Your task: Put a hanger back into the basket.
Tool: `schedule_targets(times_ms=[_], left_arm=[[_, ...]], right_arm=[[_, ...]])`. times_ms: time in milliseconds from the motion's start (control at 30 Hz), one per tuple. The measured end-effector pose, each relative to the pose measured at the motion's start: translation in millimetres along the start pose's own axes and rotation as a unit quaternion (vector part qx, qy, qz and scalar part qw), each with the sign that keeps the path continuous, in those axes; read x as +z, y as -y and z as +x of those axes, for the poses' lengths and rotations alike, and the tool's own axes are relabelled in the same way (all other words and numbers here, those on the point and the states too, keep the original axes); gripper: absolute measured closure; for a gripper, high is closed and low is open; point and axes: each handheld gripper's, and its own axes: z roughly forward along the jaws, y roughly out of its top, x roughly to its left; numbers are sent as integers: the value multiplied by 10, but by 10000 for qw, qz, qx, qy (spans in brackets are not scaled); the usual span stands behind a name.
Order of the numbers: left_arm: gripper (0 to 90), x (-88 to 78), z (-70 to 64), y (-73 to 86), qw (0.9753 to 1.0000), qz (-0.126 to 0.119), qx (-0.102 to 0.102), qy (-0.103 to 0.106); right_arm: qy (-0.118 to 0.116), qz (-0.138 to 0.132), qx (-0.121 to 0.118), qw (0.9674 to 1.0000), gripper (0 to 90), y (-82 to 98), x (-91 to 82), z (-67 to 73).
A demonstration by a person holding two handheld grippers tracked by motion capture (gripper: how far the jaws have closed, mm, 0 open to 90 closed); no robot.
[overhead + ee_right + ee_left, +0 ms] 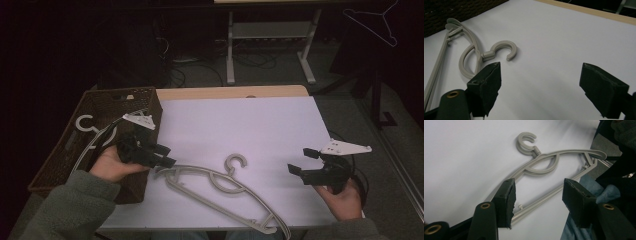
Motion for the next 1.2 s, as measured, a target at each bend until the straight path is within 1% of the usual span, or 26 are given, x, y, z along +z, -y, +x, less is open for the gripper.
schedule_targets(times_ms=[67,167,333,400,500,667,767,833,867,1000,1167,1200], left_arm=[[436,61,-32,-24,10000,5,44,37],[436,147,-67,-47,9999,83,117,3],[436,290,-115,-101,9997,140,197,18],[435,334,-135,-122,9996,163,241,-27],[435,420,-146,-135,9997,139,219,-28],[436,572,-152,-130,9995,200,230,-87],[436,658,-139,-134,9993,219,250,-141],[437,720,-118,-137,9992,269,205,-217],[437,746,-103,-135,9990,290,230,-245],[439,841,-46,-132,9988,310,165,-332],[439,968,23,-154,9979,445,142,-454],[439,1001,44,-160,9975,458,168,-502]], right_arm=[[0,-2,-19,10000,167,-1,0,0],[-1,-8,-30,10000,167,-1,-4,0],[-10,-9,-12,10000,167,2,-4,-4],[-13,-4,-17,10000,167,1,-2,-4],[-17,-6,-13,10000,167,1,-3,-4],[-23,-6,-26,10000,167,0,-1,-4],[-24,-8,-35,10000,167,-1,2,-2],[-25,-8,-27,10000,167,-1,2,-3],[-31,-6,-13,10000,167,0,3,-3],[-48,15,-32,10000,167,0,9,-3],[-63,23,-44,10000,167,-1,17,0],[-65,22,-47,10000,167,-1,17,0]])
